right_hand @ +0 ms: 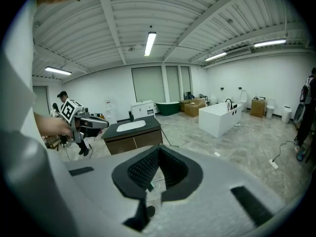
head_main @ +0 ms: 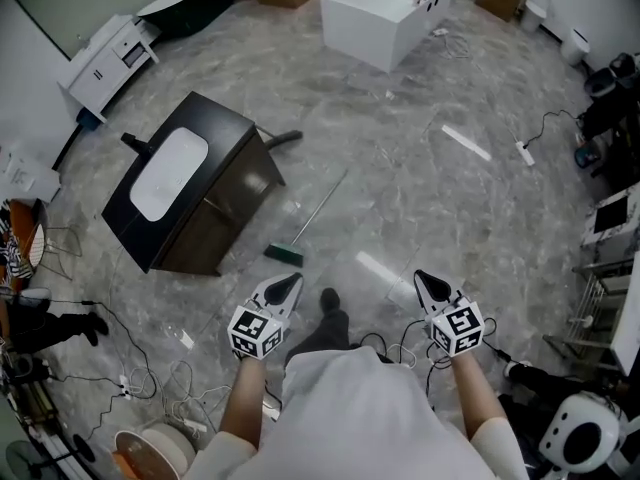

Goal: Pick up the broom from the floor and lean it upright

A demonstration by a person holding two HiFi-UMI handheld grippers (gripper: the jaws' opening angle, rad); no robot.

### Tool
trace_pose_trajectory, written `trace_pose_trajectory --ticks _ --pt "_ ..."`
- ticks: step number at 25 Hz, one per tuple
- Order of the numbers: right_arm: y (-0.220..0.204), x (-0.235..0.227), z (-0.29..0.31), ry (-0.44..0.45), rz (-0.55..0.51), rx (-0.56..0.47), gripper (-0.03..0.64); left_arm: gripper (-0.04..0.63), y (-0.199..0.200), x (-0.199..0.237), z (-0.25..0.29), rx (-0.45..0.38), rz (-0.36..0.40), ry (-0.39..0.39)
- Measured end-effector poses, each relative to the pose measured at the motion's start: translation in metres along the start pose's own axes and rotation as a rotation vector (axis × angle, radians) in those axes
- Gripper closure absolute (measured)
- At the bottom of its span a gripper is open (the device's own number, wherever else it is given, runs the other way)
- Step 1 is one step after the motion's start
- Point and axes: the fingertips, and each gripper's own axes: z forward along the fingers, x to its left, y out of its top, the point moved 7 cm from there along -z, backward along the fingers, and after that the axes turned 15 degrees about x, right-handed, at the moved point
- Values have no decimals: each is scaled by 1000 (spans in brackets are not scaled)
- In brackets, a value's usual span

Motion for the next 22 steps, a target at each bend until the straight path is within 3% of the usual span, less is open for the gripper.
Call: trace_pose_trajectory --ticks 14,22 --pt "112 -25 145 -8 -21 67 615 584 51 161 63 19 1 -52" --pt "147 -36 192 22 -53 87 615 584 66 198 83 12 -23 -53"
